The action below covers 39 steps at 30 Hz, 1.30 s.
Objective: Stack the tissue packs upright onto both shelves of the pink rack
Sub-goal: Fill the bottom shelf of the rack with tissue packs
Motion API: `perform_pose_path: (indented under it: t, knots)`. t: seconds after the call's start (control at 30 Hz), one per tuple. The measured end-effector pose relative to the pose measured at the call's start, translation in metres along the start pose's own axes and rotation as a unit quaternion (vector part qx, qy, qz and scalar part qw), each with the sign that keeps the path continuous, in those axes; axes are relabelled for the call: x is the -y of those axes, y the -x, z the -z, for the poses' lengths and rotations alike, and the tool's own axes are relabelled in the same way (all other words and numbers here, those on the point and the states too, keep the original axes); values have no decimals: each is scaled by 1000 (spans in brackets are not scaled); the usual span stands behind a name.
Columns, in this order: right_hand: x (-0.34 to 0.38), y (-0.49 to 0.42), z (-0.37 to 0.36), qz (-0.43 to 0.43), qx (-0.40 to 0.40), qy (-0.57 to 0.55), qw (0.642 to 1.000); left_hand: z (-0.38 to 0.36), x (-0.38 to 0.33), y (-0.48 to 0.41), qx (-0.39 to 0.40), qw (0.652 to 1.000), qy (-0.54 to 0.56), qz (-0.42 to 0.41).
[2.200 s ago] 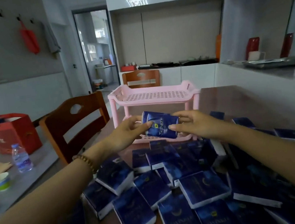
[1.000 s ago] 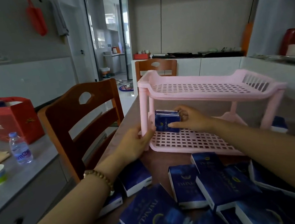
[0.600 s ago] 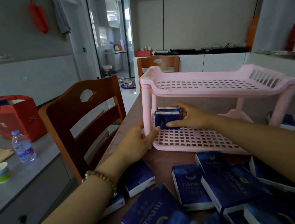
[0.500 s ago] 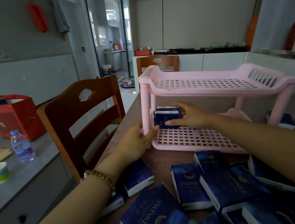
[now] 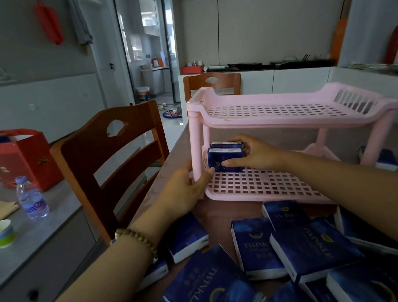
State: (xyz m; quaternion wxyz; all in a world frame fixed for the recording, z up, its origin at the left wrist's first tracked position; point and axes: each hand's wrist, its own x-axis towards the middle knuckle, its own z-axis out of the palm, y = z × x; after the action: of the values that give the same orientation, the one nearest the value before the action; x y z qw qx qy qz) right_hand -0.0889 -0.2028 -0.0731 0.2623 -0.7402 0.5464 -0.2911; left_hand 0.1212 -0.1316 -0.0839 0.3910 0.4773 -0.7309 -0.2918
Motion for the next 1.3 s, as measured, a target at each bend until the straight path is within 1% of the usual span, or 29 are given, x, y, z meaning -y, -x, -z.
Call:
perform_pose_path:
  t: [0.13,0.37,0.47,0.8,1.3]
  knots:
    - [2,0,1,-12,10,11,1000,0,-2,1,-1,1000,-4,4]
    - [2,-2,7,-19,2,35,999,1,-5,3,-3,1000,-4,2]
    - [-1,-3,9,-17,-16,23,999,1,-8,4,-5,1000,1,9]
    - [2,4,7,-31,19,0,999,2,-9,6,-3,1000,-7,16]
    - [9,11,7,-15,18,0,1000,1,-10,5,-2,1000,-9,20]
